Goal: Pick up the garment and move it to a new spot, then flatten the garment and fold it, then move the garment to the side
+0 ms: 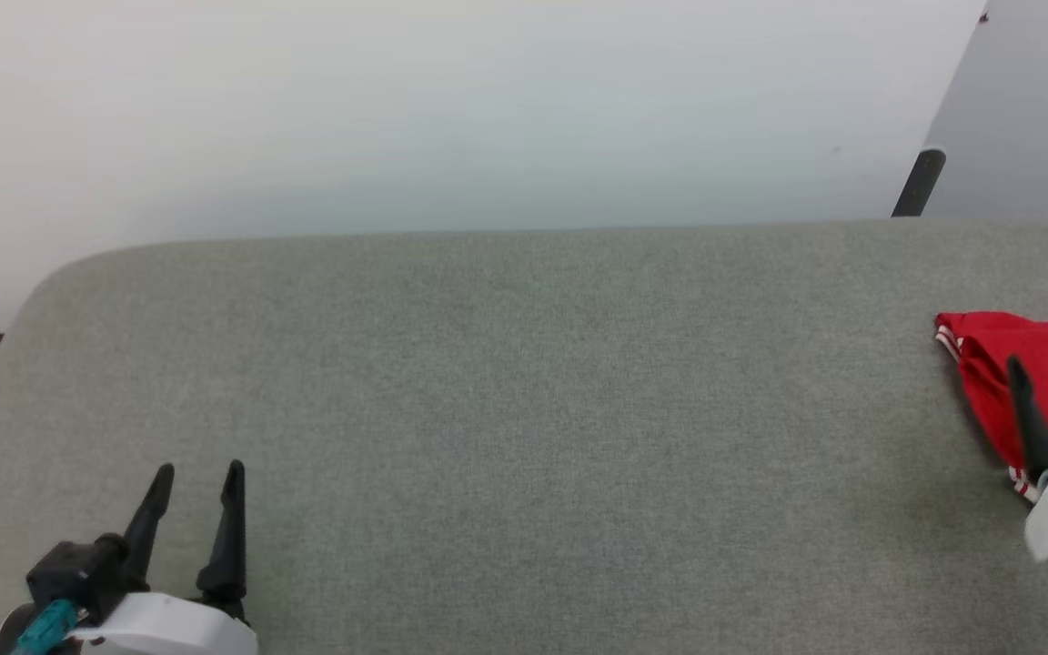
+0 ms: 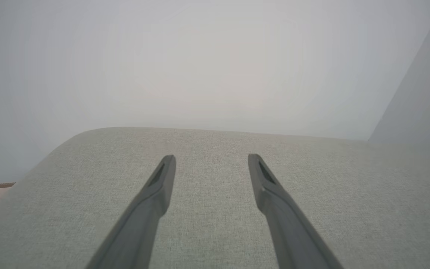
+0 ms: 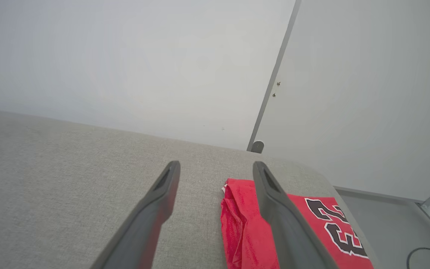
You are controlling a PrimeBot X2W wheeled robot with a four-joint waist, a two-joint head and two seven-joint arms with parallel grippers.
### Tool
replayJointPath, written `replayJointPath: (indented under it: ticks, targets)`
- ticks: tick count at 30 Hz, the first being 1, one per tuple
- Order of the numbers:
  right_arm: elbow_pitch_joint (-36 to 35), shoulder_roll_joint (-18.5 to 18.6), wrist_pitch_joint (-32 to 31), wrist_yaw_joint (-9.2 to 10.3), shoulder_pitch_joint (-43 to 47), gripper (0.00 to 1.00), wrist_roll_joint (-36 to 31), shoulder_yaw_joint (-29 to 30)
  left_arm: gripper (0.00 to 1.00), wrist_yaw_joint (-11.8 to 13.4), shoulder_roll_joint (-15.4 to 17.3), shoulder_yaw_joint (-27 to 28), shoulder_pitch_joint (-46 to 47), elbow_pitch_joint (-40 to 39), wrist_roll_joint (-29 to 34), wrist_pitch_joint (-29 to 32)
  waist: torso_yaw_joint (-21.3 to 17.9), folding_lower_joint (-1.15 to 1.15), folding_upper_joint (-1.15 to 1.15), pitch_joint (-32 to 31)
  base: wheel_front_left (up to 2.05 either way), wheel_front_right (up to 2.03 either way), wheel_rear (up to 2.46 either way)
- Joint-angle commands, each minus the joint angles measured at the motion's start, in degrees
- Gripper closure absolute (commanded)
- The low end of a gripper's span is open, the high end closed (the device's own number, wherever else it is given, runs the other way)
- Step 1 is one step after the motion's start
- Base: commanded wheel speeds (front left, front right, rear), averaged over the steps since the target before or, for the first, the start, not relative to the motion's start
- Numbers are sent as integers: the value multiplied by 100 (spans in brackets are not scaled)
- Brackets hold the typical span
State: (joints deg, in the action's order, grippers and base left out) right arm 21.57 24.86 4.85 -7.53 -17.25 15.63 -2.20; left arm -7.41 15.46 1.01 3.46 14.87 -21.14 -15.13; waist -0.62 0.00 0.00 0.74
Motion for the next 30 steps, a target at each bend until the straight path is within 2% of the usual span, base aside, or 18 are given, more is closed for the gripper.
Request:
replayJointPath:
  ticks: [1, 6, 17, 30]
  targets:
    - [-52, -52, 78, 8, 134, 0, 22, 27, 0, -12, 15, 24, -50, -28, 13, 4, -7, 0, 0, -104, 0, 0, 0]
    - [-306, -307, 412, 8, 657, 0, 73, 13, 0, -12, 24, 100, -174, -105, -52, 4, 8, 0, 0, -160, 0, 0, 0]
    - [-603, -872, 624, 8, 1482, 0, 81, 65, 0, -13, 84, 154, -401, -333, 133, 4, 7, 0, 0, -225, 0, 0, 0]
    - [-495, -884, 770, 8, 1617, 0, 155, 38, 0, -13, -13, 236, -536, -507, 258, 4, -37, 0, 0, -230, 0, 0, 0]
